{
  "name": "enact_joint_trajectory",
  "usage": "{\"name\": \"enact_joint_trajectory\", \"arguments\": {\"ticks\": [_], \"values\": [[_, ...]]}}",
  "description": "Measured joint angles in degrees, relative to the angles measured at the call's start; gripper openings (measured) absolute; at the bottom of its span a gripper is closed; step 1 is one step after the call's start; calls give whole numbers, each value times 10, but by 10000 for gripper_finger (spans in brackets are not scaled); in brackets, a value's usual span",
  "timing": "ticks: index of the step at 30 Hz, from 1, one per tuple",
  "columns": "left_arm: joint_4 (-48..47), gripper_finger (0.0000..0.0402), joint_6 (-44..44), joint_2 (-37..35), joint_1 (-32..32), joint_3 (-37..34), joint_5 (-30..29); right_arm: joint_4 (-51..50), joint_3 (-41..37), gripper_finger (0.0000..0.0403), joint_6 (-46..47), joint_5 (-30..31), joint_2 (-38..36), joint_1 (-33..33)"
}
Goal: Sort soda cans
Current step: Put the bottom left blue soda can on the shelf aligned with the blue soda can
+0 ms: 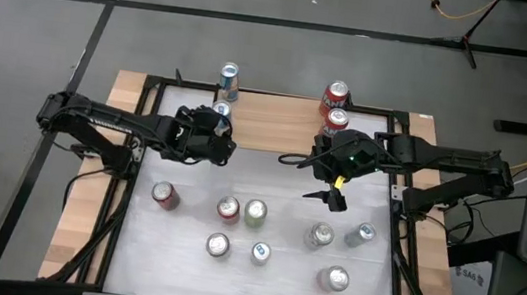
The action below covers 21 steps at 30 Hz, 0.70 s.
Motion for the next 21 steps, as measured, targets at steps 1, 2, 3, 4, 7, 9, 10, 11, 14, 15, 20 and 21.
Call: {"name": "enact_joint_trajectory", "arguments": {"ticks": [1, 2, 3, 4, 7, 9, 10, 11, 14, 15, 20, 21], "values": [[9, 318, 9, 0, 2, 0, 0, 0, 0, 344, 0, 0, 0, 0], [18, 318, 19, 0, 4, 0, 0, 0, 0, 344, 0, 0, 0, 0], [26, 318, 30, 0, 6, 0, 0, 0, 0, 344, 0, 0, 0, 0], [34, 318, 36, 0, 9, 0, 0, 0, 0, 344, 0, 0, 0, 0], [41, 318, 41, 0, 18, 0, 0, 0, 0, 344, 0, 0, 0, 0], [41, 318, 41, 0, 24, 0, 0, 0, 0, 344, 0, 0, 0, 0], [41, 318, 41, 0, 27, 0, 0, 0, 0, 344, 0, 0, 0, 0], [41, 318, 41, 0, 29, 0, 1, 0, 0, 344, 0, 0, 0, 0], [41, 318, 41, 0, 36, 0, 1, 0, 0, 344, 0, 0, 0, 0], [41, 318, 41, 0, 37, 0, 2, 0, 0, 344, 0, 0, 0, 0], [41, 318, 36, 0, 42, 0, 3, 0, 0, 344, 0, 0, 0, 0], [41, 318, 36, 0, 42, 0, 3, 0, 0, 344, 0, 0, 0, 0]]}}
